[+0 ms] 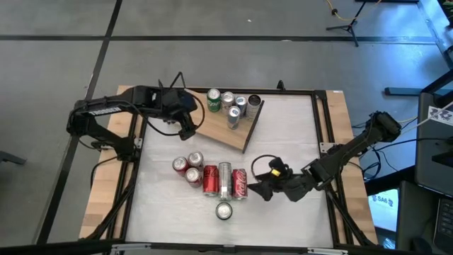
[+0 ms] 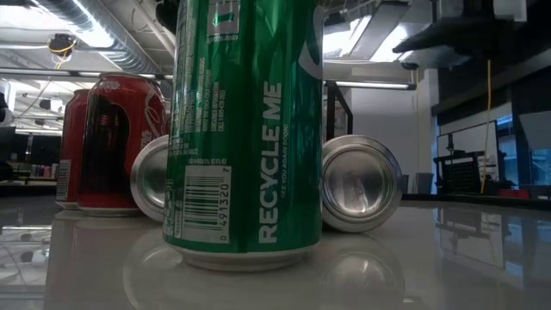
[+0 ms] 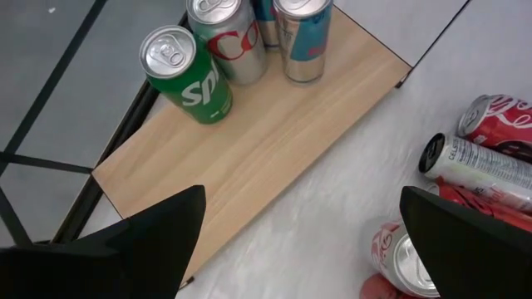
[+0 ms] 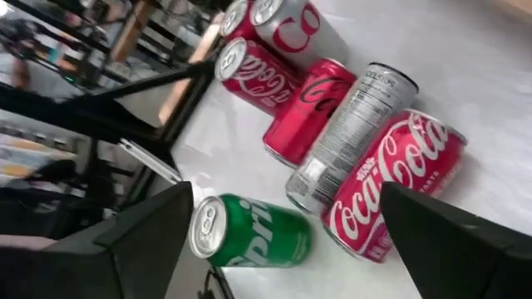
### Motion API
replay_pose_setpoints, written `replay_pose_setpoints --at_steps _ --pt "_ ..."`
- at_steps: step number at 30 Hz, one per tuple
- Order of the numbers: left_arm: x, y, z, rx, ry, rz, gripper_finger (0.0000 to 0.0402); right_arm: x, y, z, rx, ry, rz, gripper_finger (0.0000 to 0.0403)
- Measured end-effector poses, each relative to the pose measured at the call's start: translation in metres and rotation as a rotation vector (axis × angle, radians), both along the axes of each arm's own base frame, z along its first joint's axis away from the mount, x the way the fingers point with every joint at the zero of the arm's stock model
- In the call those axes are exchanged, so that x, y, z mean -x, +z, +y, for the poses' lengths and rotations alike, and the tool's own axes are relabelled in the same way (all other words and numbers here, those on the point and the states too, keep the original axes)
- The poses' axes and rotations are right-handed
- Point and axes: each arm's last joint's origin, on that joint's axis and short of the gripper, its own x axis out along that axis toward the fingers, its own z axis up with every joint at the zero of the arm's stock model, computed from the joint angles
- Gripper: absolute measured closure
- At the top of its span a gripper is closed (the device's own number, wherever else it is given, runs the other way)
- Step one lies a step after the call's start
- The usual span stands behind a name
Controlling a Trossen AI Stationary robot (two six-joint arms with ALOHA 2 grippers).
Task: Place canned beverage on shelf
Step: Put the right red white soda can on the shelf
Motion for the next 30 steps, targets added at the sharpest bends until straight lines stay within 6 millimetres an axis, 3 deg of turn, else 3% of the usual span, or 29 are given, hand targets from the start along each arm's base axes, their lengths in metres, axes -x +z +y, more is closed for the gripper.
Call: replay_pose_setpoints --at_steps 8,17,30 --pt "0.000 0.000 0.000 0.000 -0.002 0.000 0.0012 -0.030 0.010 0.005 0.004 -0.109 0.255 0.0022" --pt "0.000 0.000 -0.001 0.000 -0.002 0.001 0.0012 -0.077 -0.012 -0.005 -0.074 -0.126 0.461 0.0022" --pt "0.001 0.000 -0.001 -0.023 -0.045 0.025 0.0012 -0.094 -0.040 -0.018 -0.170 -0.181 0.575 0.0022"
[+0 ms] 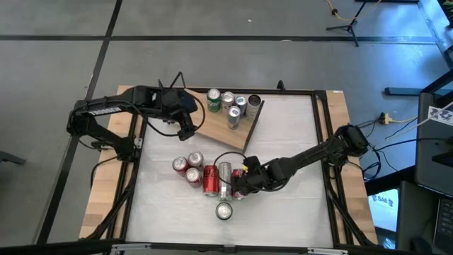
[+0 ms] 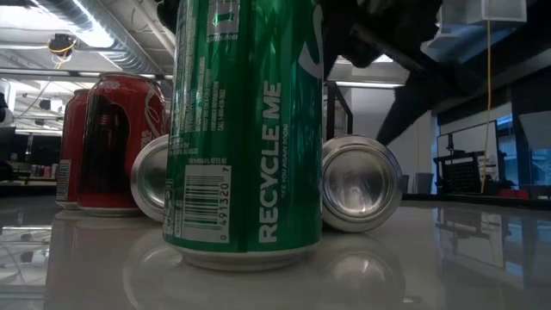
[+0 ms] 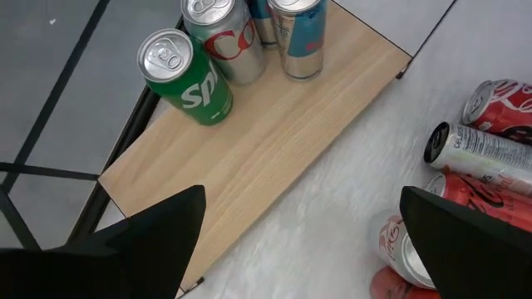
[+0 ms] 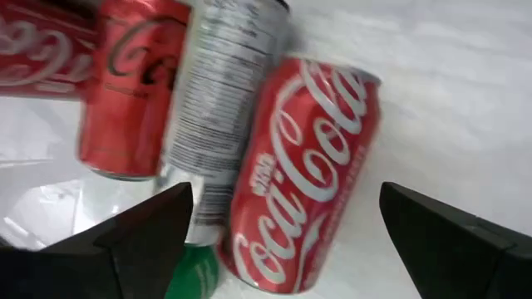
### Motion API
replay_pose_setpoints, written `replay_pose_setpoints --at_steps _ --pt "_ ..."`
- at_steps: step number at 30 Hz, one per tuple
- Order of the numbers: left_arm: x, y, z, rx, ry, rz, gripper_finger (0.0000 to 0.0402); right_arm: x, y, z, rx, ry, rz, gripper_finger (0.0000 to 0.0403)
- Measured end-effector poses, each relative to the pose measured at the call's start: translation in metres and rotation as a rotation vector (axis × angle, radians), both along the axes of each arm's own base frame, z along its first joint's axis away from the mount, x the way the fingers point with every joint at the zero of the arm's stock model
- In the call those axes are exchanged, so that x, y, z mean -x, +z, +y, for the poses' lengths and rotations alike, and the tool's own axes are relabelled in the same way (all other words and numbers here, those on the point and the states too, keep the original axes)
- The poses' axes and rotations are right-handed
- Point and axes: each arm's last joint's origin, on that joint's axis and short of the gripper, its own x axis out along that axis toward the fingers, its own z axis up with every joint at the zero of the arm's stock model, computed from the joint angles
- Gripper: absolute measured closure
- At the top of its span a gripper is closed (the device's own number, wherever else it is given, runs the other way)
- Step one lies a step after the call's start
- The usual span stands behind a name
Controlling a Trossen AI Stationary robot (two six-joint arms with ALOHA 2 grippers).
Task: Place canned beverage on shelf
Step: Put the right red white soda can on the shelf
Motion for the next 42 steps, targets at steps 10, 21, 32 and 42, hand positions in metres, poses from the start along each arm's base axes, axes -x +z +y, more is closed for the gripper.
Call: replay_pose_setpoints --at_steps 10,21,32,42 --pt "0.000 0.000 0.000 0.000 -0.001 0.001 0.0012 -0.007 -0.021 0.004 0.004 -0.009 0.040 0.0022" --pt "0.000 0.000 0.000 0.000 -0.001 0.001 0.0012 -0.010 -0.027 0.005 0.015 -0.014 0.029 0.0022" --pt "0.000 0.000 0.000 -0.001 -0.001 0.000 0.0012 -0.016 -0.051 0.008 -0.005 0.001 0.092 0.0022" --pt "0.000 0.000 0.000 0.000 -0.001 0.000 0.0012 -0.018 -0.062 0.009 0.011 0.008 0.121 0.0023"
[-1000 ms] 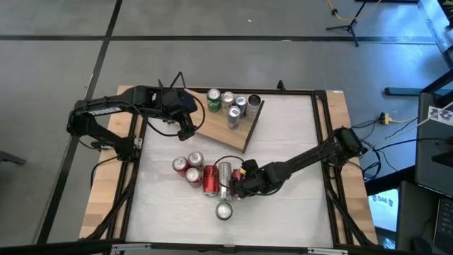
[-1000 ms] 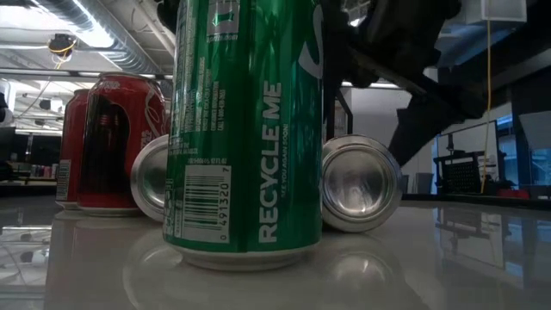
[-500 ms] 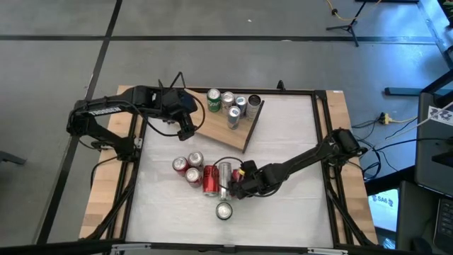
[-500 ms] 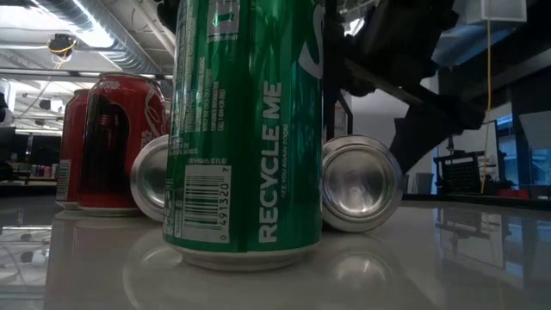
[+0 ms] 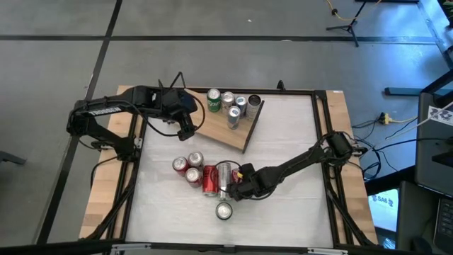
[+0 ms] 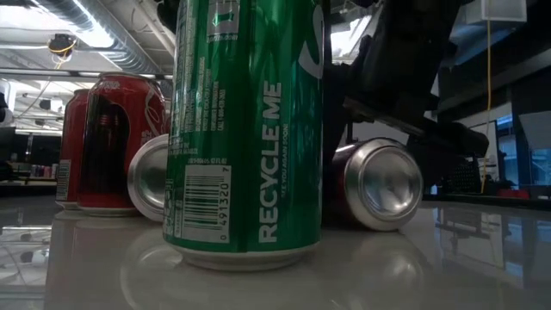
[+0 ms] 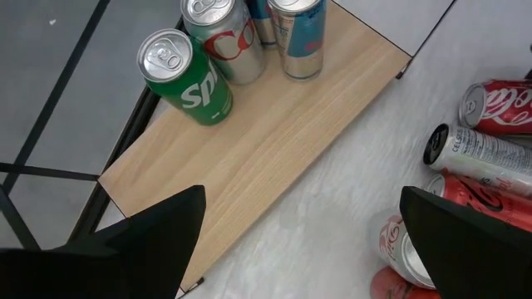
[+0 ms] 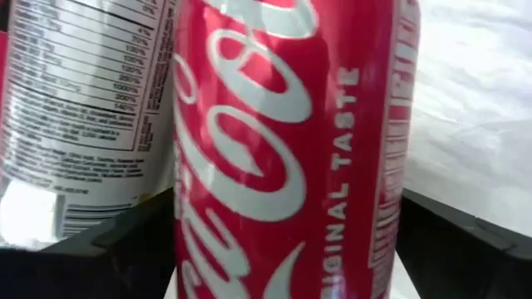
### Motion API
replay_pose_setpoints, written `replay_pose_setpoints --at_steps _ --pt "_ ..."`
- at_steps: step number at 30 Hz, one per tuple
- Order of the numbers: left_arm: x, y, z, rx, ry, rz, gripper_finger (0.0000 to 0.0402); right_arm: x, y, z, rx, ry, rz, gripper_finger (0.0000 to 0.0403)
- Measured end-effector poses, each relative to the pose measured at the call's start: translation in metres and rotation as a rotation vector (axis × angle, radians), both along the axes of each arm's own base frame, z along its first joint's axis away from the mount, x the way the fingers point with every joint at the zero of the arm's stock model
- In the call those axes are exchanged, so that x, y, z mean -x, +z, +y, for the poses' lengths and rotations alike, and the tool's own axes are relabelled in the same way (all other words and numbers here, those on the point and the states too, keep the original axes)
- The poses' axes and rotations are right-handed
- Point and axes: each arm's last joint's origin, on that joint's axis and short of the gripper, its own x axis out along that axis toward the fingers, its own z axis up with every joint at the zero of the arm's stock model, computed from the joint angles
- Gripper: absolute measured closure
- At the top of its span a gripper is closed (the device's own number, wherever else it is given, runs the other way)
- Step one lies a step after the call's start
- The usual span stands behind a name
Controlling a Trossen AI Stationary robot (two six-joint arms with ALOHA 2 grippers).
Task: Place canned beverage on shelf
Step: Put the right red white soda can on the shelf
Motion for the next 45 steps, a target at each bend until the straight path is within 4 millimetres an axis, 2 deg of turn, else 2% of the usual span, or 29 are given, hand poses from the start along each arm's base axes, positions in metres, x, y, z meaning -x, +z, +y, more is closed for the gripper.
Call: replay_pose_setpoints --at_steps 3,10,20,23,28,34,45 --pt "0.000 0.000 0.000 0.000 0.000 0.000 0.0012 0.000 0.000 0.000 0.000 0.000 0.001 0.0038" --pt "0.000 0.000 0.000 0.000 0.000 0.000 0.0012 0.000 0.000 0.000 0.014 0.004 -0.003 0.0114" --pt "0.000 0.000 0.000 0.000 0.000 0.000 0.0012 0.001 0.002 0.000 0.026 0.056 -0.003 0.0106" --pt "0.000 0.000 0.000 0.000 0.000 0.000 0.0012 0.003 0.008 -0.001 0.036 0.080 -0.008 0.0104" --pt "0.000 0.000 0.000 0.000 0.000 0.000 0.0012 0.009 0.029 -0.004 0.069 0.123 -0.039 0.0112" --pt "0.000 0.000 0.000 0.000 0.000 0.000 0.0012 0.026 0.068 -0.012 0.104 0.166 -0.078 0.0109" --pt "0.000 0.000 0.000 0.000 0.000 0.000 0.0012 0.086 0.155 -0.038 0.159 0.283 -0.190 0.0108"
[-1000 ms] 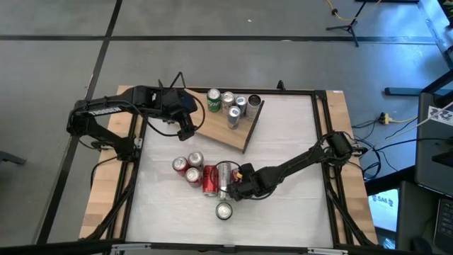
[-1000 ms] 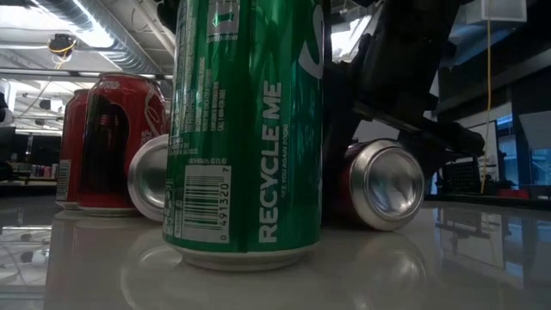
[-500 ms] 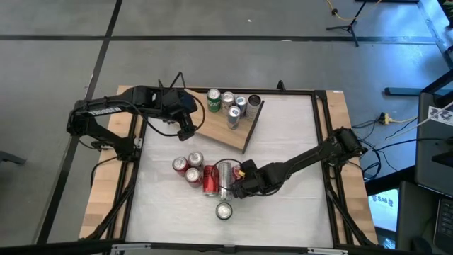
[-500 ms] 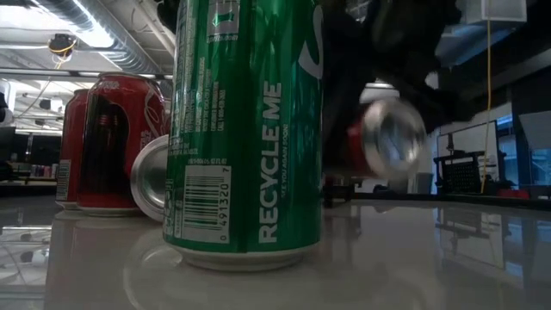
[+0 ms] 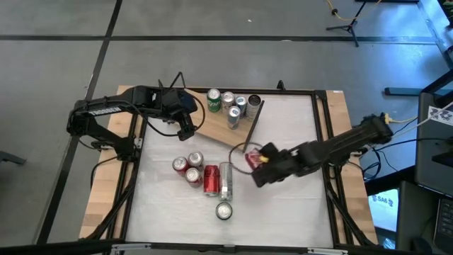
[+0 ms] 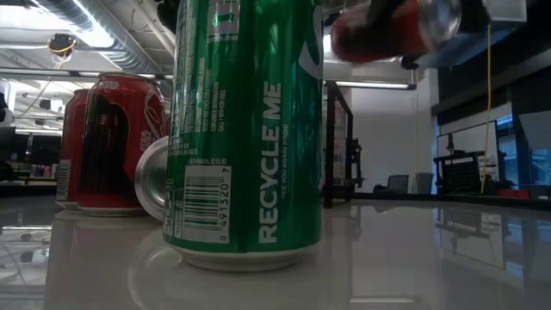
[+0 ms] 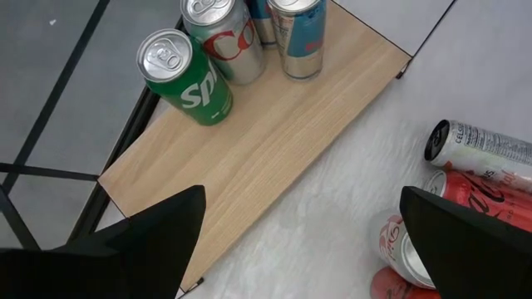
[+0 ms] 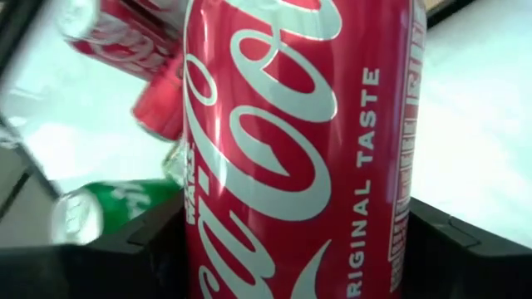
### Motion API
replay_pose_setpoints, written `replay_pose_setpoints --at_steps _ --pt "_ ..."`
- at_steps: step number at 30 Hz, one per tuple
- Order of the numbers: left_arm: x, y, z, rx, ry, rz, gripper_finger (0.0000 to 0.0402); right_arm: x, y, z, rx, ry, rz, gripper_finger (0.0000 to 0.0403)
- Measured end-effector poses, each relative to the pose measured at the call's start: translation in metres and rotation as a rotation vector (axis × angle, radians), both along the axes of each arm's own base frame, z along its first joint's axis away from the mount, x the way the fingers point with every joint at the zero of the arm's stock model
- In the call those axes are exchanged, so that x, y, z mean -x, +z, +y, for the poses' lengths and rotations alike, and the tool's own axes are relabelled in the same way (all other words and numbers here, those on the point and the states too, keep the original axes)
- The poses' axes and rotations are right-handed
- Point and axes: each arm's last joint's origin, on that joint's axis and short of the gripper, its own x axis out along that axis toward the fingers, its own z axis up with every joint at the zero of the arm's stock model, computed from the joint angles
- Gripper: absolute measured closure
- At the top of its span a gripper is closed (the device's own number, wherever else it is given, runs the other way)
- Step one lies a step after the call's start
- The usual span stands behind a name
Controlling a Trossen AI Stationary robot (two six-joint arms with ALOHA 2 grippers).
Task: Place canned beverage on shelf
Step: Put the right red white soda can on the shelf
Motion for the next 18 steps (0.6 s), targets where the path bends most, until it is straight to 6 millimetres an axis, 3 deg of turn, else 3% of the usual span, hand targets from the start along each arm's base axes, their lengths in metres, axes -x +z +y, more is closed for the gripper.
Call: replay_pose_setpoints --at_steps 5,10,14,18 --pt "0.000 0.000 0.000 -0.001 0.000 -0.004 0.0012 0.032 0.034 -0.015 0.044 0.054 -0.088 0.0111" --pt "-0.001 0.001 0.000 -0.001 0.001 -0.012 0.0012 0.054 0.051 -0.021 0.178 0.136 -0.165 0.0109" --pt "-0.002 0.001 0.000 0.001 0.007 -0.028 0.0012 0.065 0.036 -0.017 0.294 0.155 -0.180 0.0111" --pt "-0.004 0.003 0.001 -0.003 0.007 -0.054 0.0012 0.067 -0.001 -0.013 0.306 0.144 -0.237 0.0111"
